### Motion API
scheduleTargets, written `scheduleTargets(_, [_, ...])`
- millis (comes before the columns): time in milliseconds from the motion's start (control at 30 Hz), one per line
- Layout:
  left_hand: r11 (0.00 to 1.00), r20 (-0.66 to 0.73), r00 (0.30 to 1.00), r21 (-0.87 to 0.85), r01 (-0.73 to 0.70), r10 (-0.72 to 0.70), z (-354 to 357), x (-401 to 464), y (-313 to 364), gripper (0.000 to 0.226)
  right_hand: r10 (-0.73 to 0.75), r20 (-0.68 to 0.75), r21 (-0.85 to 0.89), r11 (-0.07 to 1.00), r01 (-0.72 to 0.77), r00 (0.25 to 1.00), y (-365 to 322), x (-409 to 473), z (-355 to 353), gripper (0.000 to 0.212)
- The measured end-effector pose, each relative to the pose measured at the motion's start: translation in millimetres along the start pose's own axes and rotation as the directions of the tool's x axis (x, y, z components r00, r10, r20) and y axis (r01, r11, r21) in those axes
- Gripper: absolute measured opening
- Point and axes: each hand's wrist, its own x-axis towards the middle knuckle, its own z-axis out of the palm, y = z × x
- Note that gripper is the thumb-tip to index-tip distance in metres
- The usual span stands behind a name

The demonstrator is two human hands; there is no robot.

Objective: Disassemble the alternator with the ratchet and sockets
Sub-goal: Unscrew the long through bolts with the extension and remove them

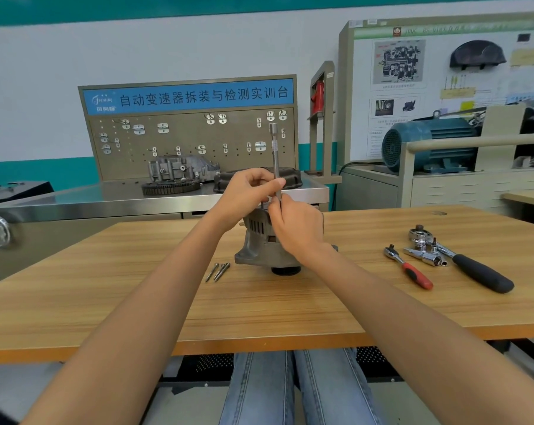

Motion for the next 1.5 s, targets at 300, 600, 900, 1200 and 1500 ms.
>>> scheduleTargets(300, [1.0,-0.005,1.0,-0.001,0.007,-0.007,2,2,-2,0.021,-0.029,-0.007,0.008,1.0,0.029,1.0,2,-1,1,0.04])
scheduleTargets(600, [0.999,0.065,0.998,-0.042,0.013,-0.01,-4,-1,6,0.014,-0.057,0.017,-0.071,0.996,0.059,0.998,3,4,2,0.04])
scheduleTargets(900, [0.999,0.036,0.999,-0.04,0.005,-0.003,-3,2,1,0.009,0.048,0.033,0.185,0.981,-0.053,0.998,8,7,5,0.026])
scheduleTargets(1200, [0.999,0.014,1.0,-0.017,0.028,-0.028,0,9,-4,0.021,0.043,0.066,0.321,0.945,-0.062,0.997,13,9,5,0.035])
scheduleTargets(1500, [0.997,0.141,0.988,-0.048,0.065,-0.057,-7,14,1,0.019,-0.093,0.188,0.296,0.954,0.034,0.978,18,16,-2,0.022])
